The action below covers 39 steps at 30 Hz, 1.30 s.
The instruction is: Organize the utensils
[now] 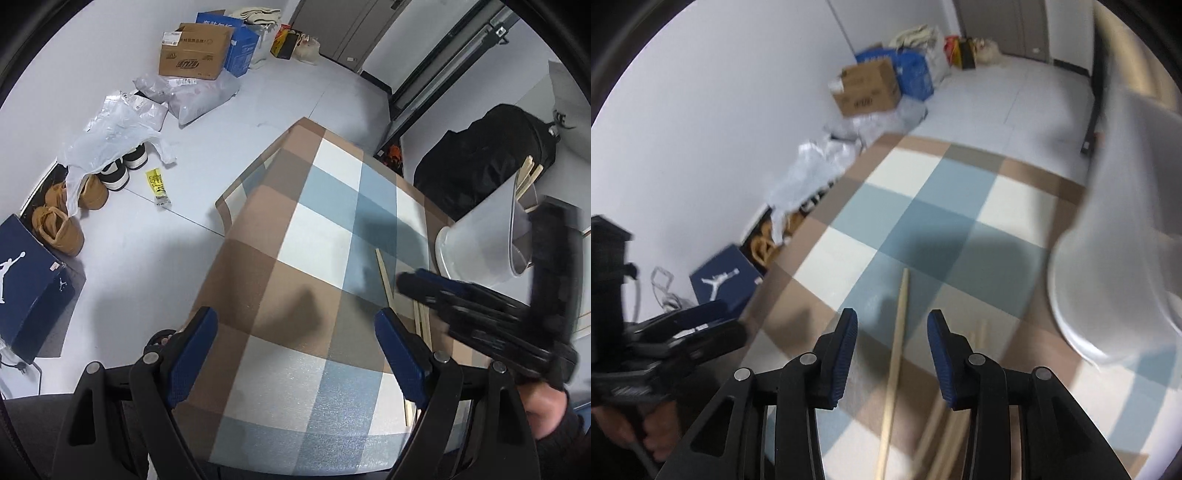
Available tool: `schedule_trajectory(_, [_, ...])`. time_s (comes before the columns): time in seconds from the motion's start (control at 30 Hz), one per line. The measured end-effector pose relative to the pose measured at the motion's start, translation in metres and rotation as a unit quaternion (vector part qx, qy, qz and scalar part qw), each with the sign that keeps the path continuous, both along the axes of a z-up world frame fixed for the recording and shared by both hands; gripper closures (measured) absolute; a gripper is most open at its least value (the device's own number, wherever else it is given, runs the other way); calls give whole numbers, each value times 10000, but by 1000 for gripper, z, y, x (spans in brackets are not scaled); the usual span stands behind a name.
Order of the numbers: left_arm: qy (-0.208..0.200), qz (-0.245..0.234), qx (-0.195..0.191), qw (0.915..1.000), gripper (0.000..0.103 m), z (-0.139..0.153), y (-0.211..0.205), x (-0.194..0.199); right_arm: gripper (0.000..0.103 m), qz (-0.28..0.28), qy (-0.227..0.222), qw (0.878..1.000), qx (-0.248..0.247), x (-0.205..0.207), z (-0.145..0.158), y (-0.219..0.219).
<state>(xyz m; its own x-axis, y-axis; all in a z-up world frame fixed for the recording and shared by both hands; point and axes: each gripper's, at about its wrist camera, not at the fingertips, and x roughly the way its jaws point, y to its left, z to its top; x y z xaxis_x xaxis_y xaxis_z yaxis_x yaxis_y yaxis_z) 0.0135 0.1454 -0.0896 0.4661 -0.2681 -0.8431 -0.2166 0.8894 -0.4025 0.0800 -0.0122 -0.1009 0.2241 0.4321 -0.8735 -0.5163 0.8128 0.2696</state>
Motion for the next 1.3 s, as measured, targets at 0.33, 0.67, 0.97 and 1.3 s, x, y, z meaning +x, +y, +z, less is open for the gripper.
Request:
schedule_trajectory(0.33, [-23,-158,-4,9999,19,0,7,5,90,225,-300,9940,-1025,9,-25,33])
schedule_trajectory(0.67, [-67,-209,118,9997,19,2,4,3,98,67,-799,9933,-828,-4,-8,24])
schedule_trajectory(0.97, [77,-465,368,9982,19,-6,-22,8,98,-215,-1446,9892,-138,-25,54,-9])
schedule_trajectory(1.3, [205,-950,813,9919,19,-9,-72,9,98,-816,-1957,9759,511,-56,99,-82])
